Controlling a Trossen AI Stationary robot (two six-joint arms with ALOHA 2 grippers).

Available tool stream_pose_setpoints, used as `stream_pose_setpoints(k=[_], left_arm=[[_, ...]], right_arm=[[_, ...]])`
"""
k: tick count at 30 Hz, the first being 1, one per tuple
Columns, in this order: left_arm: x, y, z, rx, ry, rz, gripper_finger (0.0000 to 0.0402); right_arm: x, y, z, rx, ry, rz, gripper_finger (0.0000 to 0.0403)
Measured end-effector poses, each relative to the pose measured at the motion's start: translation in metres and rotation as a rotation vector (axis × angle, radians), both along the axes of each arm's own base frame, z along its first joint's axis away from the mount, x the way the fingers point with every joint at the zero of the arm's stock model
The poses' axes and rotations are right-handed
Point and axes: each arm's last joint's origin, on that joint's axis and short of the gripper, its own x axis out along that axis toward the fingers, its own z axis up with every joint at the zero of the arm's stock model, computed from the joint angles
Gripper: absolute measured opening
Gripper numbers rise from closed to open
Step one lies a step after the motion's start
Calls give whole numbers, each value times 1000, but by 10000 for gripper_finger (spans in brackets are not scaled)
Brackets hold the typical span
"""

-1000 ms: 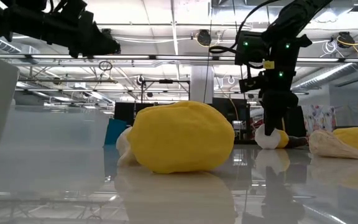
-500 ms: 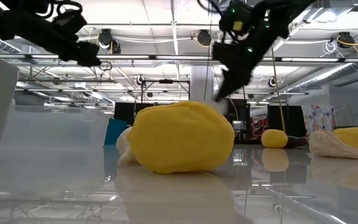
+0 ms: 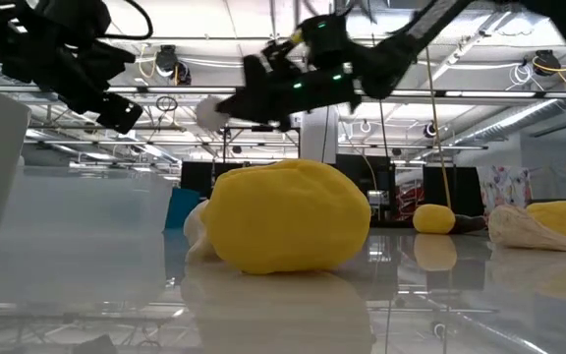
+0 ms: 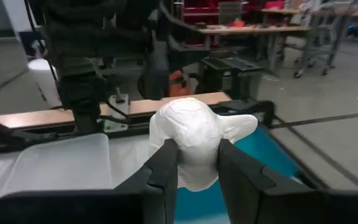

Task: Sort produce into baskets
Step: Put the garlic into the blue bin

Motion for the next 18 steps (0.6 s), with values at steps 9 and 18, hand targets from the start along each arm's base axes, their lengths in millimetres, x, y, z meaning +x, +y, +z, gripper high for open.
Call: stream_pose_setpoints(k=[9, 18], left_arm=[[-5, 5, -4, -24, 55, 41, 203], [-6, 7, -5, -31, 60, 44, 203]], right_arm=[[73, -21, -8, 42, 64, -7, 91], [106, -32, -23, 54, 184, -10, 120]])
